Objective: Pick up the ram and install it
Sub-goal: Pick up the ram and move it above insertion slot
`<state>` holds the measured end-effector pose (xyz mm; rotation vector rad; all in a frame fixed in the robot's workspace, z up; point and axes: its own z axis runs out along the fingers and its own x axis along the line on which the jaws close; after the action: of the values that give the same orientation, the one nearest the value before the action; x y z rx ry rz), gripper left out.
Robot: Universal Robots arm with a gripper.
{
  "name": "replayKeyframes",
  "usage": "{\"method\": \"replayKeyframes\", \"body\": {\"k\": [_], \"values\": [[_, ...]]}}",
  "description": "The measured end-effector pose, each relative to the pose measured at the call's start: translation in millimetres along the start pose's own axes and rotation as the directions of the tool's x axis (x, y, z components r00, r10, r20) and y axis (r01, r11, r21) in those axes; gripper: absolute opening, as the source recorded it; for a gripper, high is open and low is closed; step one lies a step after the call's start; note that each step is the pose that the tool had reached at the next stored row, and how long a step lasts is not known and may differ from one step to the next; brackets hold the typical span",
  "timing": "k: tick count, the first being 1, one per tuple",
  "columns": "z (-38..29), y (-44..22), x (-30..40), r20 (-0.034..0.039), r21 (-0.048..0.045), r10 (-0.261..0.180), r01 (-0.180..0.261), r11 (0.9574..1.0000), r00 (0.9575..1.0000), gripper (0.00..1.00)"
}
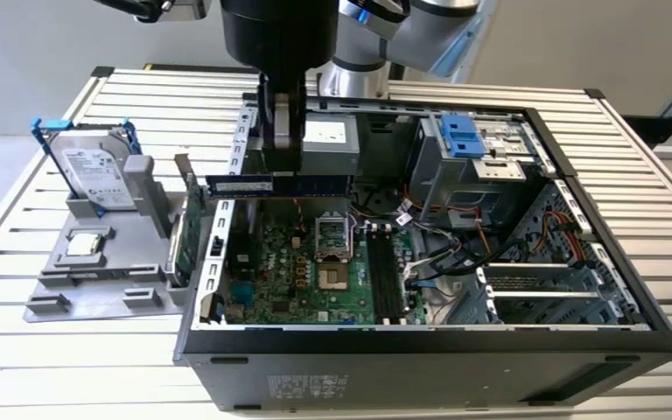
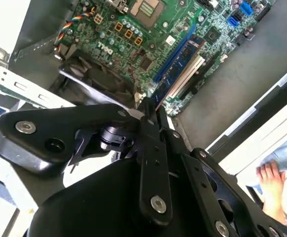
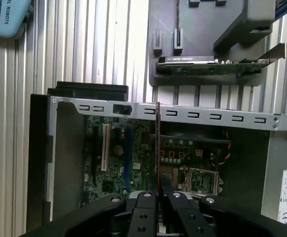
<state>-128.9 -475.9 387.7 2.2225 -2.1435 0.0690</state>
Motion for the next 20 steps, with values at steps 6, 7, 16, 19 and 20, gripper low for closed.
{"method": "replayKeyframes", "body": {"k": [6, 7, 16, 19, 20], "values": [[-0.1, -9.1, -0.2, 0.0000, -0.0008, 0.011, -0.011, 0.9999, 0.9999, 0.00], [-0.1, -10.9, -0.2, 0.0000, -0.0008, 0.011, -0.011, 0.9999, 0.9999, 0.00], [-0.2, -27.3, 0.1, 0.0000, -0.0008, 0.012, -0.012, 0.9999, 0.9999, 0.00], [-0.2, -32.7, 0.1, 0.0000, -0.0008, 0.012, -0.012, 0.9999, 0.9999, 0.00], [-0.2, -34.4, 0.2, 0.0000, -0.0009, 0.012, -0.012, 0.9999, 0.9999, 0.00]]}}
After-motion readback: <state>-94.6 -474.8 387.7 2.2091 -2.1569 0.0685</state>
